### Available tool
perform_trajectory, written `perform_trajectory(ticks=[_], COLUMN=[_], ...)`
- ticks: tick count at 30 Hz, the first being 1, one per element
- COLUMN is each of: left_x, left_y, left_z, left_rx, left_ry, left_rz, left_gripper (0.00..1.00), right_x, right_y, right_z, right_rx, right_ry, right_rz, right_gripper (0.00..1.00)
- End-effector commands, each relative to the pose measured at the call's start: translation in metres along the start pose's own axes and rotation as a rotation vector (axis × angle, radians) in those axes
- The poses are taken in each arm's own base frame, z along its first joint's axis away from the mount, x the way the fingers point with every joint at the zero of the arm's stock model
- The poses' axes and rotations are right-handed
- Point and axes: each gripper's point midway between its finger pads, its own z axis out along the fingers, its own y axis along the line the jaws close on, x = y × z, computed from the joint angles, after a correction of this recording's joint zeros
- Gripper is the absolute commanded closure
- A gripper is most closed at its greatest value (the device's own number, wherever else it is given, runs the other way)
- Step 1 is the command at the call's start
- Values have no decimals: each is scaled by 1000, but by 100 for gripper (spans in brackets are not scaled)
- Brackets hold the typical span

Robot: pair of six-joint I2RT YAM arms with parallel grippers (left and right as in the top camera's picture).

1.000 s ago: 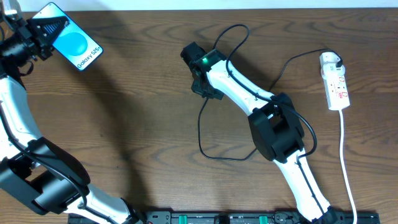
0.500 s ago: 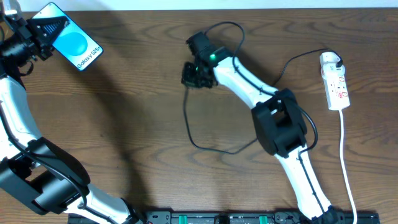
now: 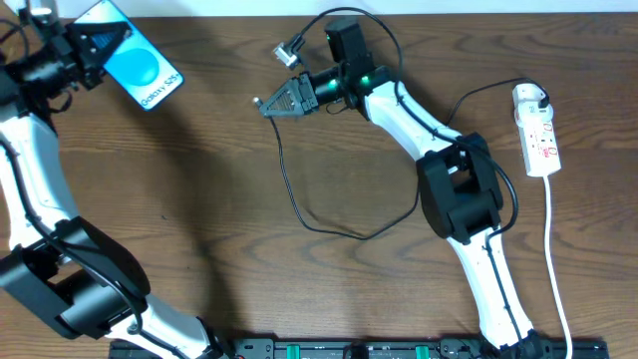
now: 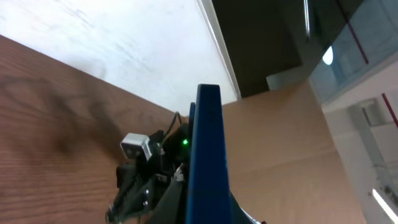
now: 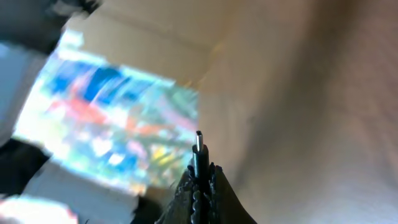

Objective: Plug charger to phone and switch on socket

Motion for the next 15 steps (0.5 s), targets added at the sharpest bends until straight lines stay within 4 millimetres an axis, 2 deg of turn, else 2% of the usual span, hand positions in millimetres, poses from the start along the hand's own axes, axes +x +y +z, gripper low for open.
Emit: perform_trajectory(ticks=[1,7,15], left_x=[9,4,0], left_y=[-15,-10,-6], left_z=[6,8,15], left_rx=[29,-1,-33], left_ry=[35,8,-16], left_rz=[60,75,49], left_gripper=[93,92,93], right_x=[14,14,-4], right_y=[28,48,93], right_z=[10,23,29], right_rx=[-118,-134,-149], right_ry=[91,112,119], right_rz=[-37,-95,-177], right_gripper=[99,99,99])
